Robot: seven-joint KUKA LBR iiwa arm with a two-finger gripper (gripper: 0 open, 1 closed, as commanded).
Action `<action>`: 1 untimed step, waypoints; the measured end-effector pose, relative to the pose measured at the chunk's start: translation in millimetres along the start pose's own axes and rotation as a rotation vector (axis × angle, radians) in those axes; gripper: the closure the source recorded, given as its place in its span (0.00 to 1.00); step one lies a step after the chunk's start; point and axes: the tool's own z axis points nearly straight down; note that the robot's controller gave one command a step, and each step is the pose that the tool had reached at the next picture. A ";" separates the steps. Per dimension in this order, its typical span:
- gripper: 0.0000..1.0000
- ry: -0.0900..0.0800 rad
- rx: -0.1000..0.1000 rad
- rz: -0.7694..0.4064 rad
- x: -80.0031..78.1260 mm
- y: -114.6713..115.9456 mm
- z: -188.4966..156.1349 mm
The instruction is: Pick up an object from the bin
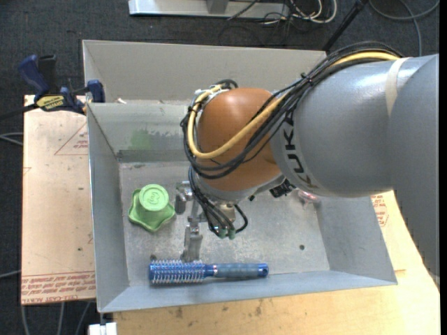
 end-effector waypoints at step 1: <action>0.00 -0.018 -0.002 -0.247 12.4 -48.3 111.2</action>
Offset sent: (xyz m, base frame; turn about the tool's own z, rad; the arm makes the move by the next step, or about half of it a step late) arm -0.0167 -0.0490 -0.1127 -0.2511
